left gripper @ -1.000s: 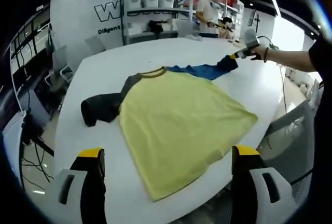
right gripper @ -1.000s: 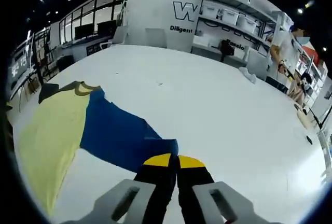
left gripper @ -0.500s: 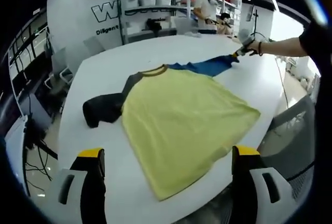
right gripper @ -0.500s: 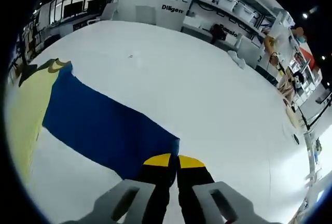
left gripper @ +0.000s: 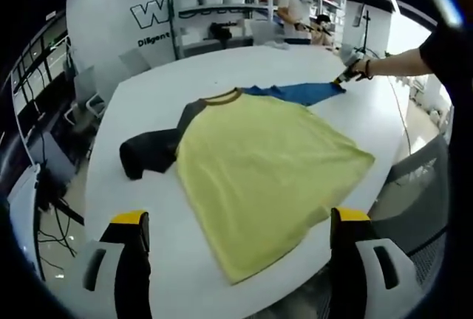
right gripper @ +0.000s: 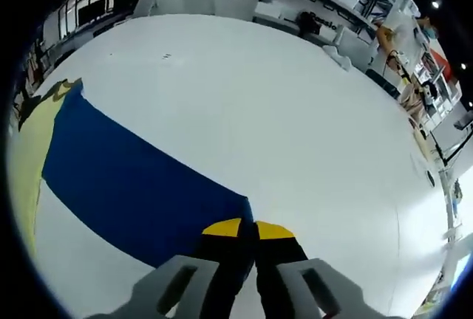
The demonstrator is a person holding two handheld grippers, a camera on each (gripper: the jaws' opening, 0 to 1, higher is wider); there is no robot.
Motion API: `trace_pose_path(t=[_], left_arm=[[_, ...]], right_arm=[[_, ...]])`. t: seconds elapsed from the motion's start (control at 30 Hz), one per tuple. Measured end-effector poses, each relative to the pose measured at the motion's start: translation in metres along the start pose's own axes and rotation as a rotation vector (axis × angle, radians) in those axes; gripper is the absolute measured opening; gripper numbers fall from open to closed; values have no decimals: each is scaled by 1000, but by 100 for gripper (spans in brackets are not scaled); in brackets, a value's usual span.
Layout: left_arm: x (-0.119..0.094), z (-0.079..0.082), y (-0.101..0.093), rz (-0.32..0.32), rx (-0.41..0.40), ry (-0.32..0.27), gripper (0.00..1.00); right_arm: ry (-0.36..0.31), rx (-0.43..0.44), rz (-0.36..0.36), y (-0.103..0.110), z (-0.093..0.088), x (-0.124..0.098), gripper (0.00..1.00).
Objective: Fold the garment on the visible template until the final outline fits inside the template.
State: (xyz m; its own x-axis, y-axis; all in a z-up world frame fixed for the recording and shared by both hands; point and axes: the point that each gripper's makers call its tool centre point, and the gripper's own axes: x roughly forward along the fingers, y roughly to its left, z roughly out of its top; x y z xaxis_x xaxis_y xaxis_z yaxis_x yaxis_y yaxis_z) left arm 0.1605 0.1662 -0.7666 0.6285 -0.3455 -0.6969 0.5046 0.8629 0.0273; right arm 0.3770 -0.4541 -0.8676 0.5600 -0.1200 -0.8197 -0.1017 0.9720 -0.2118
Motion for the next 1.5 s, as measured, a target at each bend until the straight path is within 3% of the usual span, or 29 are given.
trace_pose_path(t=[0.1,0.23,0.37,0.5,0.53,0.6,0.87,1.13,1.17,1.37,1.5], left_arm=[[-1,-1,1,6,0,0,99],[-3,-1,2,9,2,0,99],[-5,-1,2,11,1,-5,99],[-5,-1,3,11,0,-5,99],[-6,0,3,13,1,-7,99],[-6,1,2,14,2,-10,99],[-8,8,-4,10,6,-25,99],[-9,9,-6,6,9,-28,99],[-9,8,-6,5,7,-25,99],[-10,8,-4,6,8,-27,99],[-9,7,-3,3,12,-23,99]], right_arm=[[-13,47,3,-4,-1,-1,0],[-3,63,-8,-24,-3,6,0],[-6,103,-5,-21,-3,6,0],[-66,202,38,-26,5,7,14],[-86,240,49,-21,4,-1,17],[-99,245,57,-20,5,-2,21],[-79,301,71,-12,-18,-16,23],[-50,312,68,7,-35,-26,17],[-83,289,52,3,-30,-27,14],[-73,342,66,5,-29,-24,0],[-56,340,64,3,-24,-21,0]])
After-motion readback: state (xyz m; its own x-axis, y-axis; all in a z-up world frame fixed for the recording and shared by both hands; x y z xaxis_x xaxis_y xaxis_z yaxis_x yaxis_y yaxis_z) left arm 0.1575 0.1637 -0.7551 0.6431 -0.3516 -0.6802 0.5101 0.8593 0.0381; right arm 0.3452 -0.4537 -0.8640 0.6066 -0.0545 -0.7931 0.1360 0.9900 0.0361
